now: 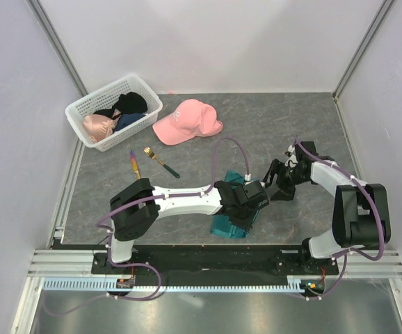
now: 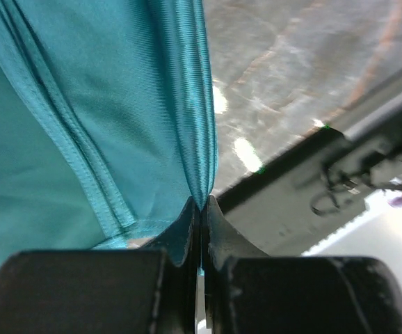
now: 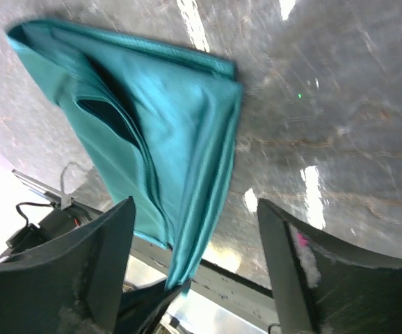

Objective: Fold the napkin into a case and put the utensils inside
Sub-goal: Pick up the 2/3-rectangle-folded napkin at the center of the board.

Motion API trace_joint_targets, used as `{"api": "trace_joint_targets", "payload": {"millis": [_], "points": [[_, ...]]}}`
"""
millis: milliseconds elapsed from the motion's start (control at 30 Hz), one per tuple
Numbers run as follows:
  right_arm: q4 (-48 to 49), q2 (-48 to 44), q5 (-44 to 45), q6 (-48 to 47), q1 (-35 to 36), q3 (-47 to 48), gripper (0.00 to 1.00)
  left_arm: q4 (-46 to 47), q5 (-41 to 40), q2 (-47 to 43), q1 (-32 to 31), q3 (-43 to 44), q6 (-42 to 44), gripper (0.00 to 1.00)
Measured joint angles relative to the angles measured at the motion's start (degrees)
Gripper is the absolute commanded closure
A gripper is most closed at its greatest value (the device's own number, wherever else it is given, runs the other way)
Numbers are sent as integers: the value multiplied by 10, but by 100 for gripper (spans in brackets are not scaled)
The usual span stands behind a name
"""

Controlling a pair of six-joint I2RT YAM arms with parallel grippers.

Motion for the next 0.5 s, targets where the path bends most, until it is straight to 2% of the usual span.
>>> {"api": "trace_joint_targets", "payload": {"millis": [333,500], "points": [[46,18,-7,28,6,-11,38,36,47,-48,14,-36,0,98],[57,18,-8,38,10,-31,40,46,53,-57,18,-46,0,98]]}}
